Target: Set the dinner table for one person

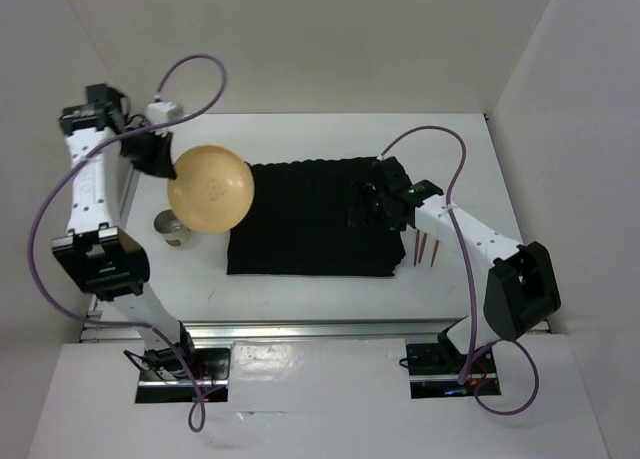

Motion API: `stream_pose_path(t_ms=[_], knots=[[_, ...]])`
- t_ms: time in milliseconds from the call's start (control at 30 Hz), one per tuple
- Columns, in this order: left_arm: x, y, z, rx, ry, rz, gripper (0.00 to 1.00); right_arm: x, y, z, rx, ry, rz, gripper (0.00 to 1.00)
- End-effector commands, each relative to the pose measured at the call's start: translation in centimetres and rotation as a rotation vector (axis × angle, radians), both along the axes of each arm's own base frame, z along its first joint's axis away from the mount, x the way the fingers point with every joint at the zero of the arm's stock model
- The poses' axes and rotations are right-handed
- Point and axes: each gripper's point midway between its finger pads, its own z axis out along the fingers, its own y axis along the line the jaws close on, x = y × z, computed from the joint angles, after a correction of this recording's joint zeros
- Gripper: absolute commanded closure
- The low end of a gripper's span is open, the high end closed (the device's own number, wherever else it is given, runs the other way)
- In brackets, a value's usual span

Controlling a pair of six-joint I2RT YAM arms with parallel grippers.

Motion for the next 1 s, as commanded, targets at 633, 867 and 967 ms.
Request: stream_pose_path(t_ms=[633, 867, 967], knots=[[10.0, -27.2, -15.9, 0.185, 0.212, -0.337, 1.0, 0.9, -12.1, 3.5, -0.037, -0.069, -0.462, 0.0], [8.3, -25.1, -18.0, 0.305, 0.294, -0.317, 1.0, 0.9, -10.8, 2.5, -0.002, -0.019, -0.415, 0.0], [7.6, -25.6, -18.4, 0.327, 0.298, -0.353, 0.82, 1.3, -10.6, 2.7, 0.012, -0.033, -0.41, 0.0]])
